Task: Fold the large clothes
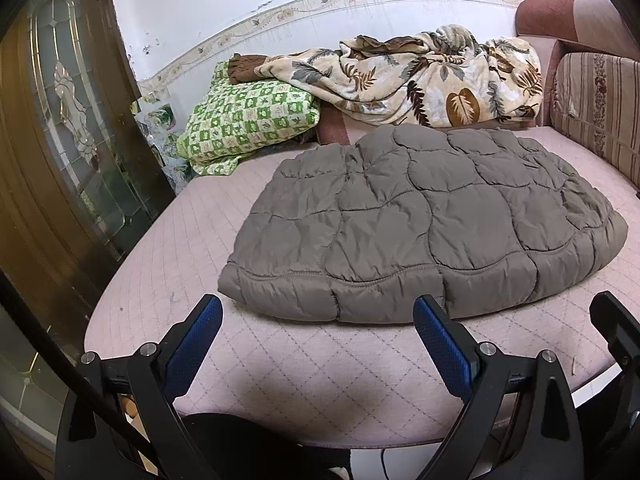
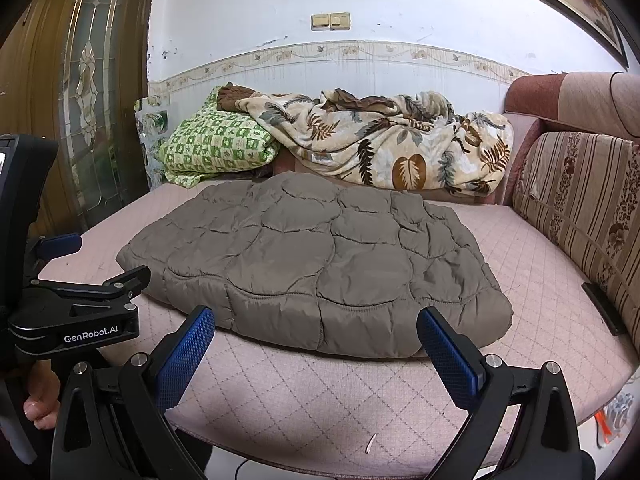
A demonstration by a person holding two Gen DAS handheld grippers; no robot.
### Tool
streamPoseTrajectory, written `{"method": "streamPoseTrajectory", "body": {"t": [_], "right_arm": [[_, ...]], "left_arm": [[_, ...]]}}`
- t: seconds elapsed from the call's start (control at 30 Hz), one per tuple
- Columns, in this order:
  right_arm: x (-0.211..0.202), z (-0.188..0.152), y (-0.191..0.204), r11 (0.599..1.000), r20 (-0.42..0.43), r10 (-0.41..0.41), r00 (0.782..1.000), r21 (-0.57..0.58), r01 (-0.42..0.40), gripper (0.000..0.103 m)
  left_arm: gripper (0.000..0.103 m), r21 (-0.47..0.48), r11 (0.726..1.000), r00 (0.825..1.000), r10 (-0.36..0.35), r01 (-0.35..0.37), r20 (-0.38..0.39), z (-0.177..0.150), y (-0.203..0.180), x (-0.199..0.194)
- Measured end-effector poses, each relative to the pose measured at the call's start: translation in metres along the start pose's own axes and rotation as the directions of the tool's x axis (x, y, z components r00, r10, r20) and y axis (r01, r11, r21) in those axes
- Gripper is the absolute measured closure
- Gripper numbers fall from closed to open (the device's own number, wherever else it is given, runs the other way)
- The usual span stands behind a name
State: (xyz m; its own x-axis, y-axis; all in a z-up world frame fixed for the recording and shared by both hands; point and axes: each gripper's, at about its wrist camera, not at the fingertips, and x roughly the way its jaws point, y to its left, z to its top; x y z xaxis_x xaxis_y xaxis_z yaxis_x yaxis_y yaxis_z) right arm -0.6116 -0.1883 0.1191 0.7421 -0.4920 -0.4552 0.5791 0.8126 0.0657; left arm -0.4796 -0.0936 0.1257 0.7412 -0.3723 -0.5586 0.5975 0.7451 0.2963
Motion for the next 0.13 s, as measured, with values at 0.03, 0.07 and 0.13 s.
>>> {"method": "streamPoseTrajectory", "body": {"t": [0.03,0.07,0.13], "right_arm": [[0.0002,0.0002,0.0006,1.0,0.0,-0.001,1.0,-0.001,0.001,0.001],[0.0006,0.0,0.0003,1.0,0.0,-0.002,1.0,-0.001,0.002,0.001],[0.0015,0.0001,-0.0002,1.0,-0.001,0.0,1.0,-0.001,0.0,0.001]], "left_arm": [[0.007,-0.003,1.0,1.0,0.003,-0.003,0.005,-0.0002,0.0005,-0.0003],[0.007,-0.003,1.0,1.0,0.011,-0.011,0.009,-0.0008,0.0012,-0.0007],[0.007,-0.002,1.0,1.0,0.015,-0.015,0.011,-0.0006,0.0022,0.0002]]}}
